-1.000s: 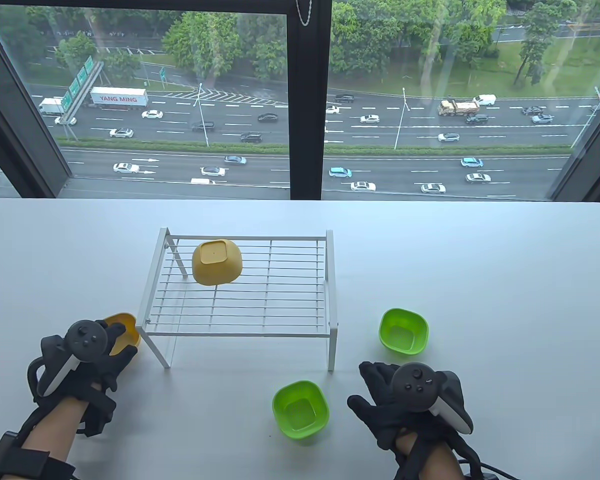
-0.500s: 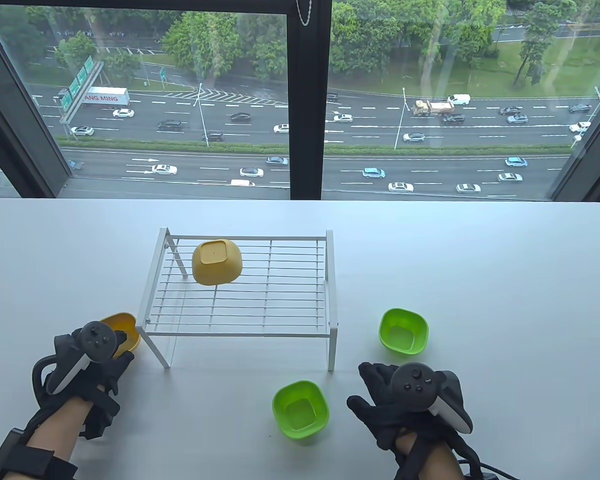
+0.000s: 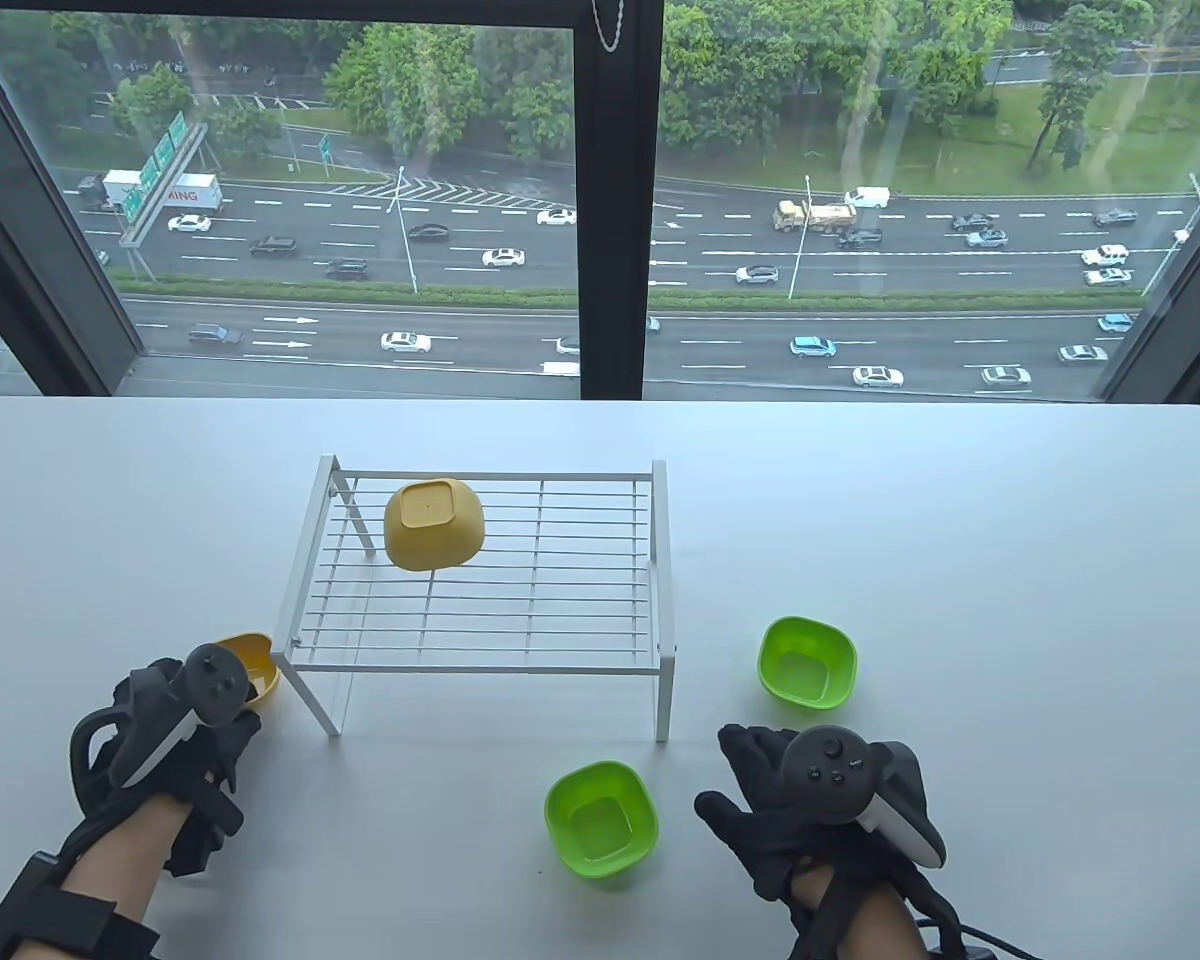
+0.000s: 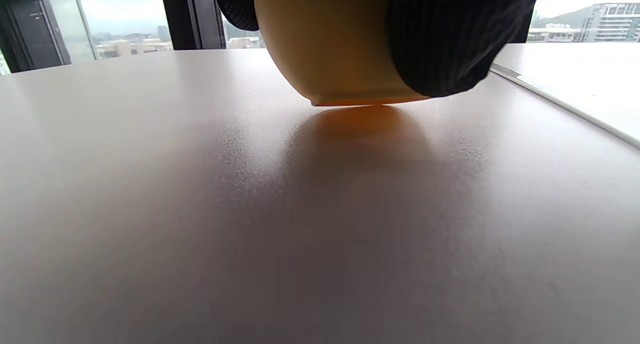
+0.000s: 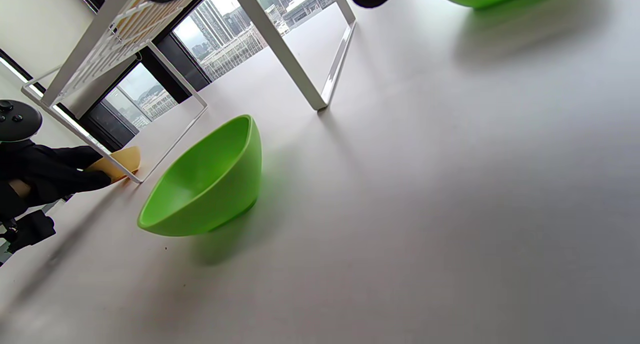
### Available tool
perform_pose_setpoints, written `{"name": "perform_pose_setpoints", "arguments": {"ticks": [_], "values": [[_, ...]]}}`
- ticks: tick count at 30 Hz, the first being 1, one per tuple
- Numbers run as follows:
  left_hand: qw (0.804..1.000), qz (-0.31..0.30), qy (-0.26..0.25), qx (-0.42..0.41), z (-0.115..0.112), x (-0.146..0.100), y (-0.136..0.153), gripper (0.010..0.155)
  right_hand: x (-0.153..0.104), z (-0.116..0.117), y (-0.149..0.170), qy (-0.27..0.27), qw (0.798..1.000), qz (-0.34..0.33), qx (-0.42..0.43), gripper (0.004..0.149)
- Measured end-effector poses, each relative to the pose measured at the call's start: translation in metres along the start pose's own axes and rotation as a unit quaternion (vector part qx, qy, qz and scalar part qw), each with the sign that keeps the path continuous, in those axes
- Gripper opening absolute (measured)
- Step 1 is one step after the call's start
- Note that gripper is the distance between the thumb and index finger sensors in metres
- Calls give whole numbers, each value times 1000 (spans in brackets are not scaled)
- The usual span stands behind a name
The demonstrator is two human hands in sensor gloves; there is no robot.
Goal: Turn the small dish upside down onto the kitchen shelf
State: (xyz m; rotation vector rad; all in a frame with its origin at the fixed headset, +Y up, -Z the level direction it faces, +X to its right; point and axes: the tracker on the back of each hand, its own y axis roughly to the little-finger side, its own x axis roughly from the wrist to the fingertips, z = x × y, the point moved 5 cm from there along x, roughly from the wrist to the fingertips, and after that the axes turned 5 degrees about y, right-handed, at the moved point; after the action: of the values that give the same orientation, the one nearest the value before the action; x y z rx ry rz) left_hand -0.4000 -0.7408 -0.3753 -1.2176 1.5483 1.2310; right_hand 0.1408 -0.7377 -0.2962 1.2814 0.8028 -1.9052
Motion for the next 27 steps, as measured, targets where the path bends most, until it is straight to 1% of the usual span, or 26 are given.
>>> {"name": "perform_pose_setpoints", "arguments": {"ticks": [2,5,12,16,22,27], "values": [[1000,-10,-13,15,5,-2,-3,42,0,0,0,1,1000,0,0,82],[999,-14,-16,28,9,-5,-5,43,0,0,0,1,1000,0,0,82],[999,-18,-37,0,23,-11,-2,44,-1,0,0,1,1000,0,-1,82],[997,-25,-62,-24,36,-20,0,46,-1,1,0,0,1000,1,-2,82],[992,-46,-109,-46,56,-36,0,57,-1,1,0,0,1000,1,-2,82],[988,-60,-133,-53,66,-46,-2,59,-2,1,0,0,1000,0,-2,82]]}}
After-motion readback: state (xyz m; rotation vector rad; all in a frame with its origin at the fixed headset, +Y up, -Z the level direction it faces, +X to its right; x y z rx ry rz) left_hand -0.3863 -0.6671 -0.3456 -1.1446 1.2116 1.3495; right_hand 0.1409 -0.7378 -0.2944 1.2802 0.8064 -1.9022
